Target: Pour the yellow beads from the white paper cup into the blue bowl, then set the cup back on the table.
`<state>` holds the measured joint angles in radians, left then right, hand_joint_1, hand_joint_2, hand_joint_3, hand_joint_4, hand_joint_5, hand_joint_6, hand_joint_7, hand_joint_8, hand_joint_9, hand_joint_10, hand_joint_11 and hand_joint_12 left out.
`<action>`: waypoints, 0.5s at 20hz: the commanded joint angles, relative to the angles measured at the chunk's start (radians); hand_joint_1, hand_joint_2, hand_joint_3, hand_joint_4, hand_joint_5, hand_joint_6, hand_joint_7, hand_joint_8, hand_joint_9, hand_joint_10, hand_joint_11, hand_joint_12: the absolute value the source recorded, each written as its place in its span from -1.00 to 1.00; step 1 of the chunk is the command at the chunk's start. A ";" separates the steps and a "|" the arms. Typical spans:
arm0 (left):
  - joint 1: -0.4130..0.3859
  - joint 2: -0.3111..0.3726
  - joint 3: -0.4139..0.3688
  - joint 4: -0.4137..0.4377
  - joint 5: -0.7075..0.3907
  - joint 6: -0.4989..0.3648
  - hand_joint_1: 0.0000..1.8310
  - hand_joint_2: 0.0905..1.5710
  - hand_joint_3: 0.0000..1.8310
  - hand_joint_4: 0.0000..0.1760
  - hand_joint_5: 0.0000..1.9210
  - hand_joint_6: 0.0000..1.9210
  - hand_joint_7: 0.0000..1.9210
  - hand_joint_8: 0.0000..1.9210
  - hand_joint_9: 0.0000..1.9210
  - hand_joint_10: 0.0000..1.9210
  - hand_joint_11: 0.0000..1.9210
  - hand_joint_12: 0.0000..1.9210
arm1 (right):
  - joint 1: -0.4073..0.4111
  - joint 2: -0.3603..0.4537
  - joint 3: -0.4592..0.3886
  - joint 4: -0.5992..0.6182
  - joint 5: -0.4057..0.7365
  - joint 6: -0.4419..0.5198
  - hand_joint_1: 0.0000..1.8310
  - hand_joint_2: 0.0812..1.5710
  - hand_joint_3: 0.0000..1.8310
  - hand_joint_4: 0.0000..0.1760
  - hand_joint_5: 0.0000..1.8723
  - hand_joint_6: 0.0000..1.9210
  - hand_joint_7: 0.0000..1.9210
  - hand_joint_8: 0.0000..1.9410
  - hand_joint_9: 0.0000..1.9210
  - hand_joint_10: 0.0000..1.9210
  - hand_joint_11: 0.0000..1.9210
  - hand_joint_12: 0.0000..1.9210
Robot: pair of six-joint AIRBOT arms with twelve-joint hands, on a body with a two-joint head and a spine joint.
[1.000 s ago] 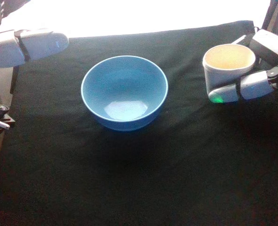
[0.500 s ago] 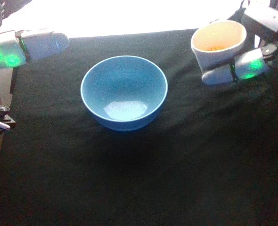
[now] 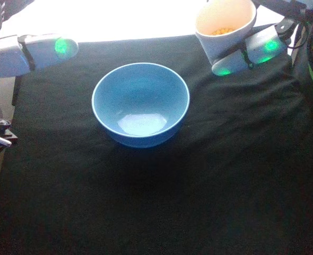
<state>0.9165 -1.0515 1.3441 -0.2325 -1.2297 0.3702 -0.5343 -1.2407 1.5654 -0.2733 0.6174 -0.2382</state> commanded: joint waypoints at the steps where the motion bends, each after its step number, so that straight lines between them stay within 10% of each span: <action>1: -0.005 -0.004 0.004 -0.013 -0.115 -0.011 -0.25 -0.08 -1.00 -1.00 -0.74 -1.00 -0.69 -1.00 -0.67 -1.00 -0.99 -0.27 | 0.023 0.001 0.007 0.036 0.097 0.008 0.39 0.36 -1.00 -1.00 -0.03 -0.03 0.24 -0.18 0.32 -0.98 -0.47 0.05; 10: -0.006 -0.006 0.011 -0.003 -0.105 -0.012 -0.24 -0.11 -1.00 -1.00 -0.77 -1.00 -0.69 -1.00 -0.66 -1.00 -0.97 -0.27 | 0.103 -0.032 0.018 -0.114 0.014 0.008 0.40 0.35 -1.00 -1.00 0.01 -0.11 0.23 -0.15 0.40 -0.96 -0.21 0.25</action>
<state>0.9165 -1.0569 1.3502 -0.2222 -1.2133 0.3702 -0.4450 -1.2728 1.5780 -0.4145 0.5449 -0.2363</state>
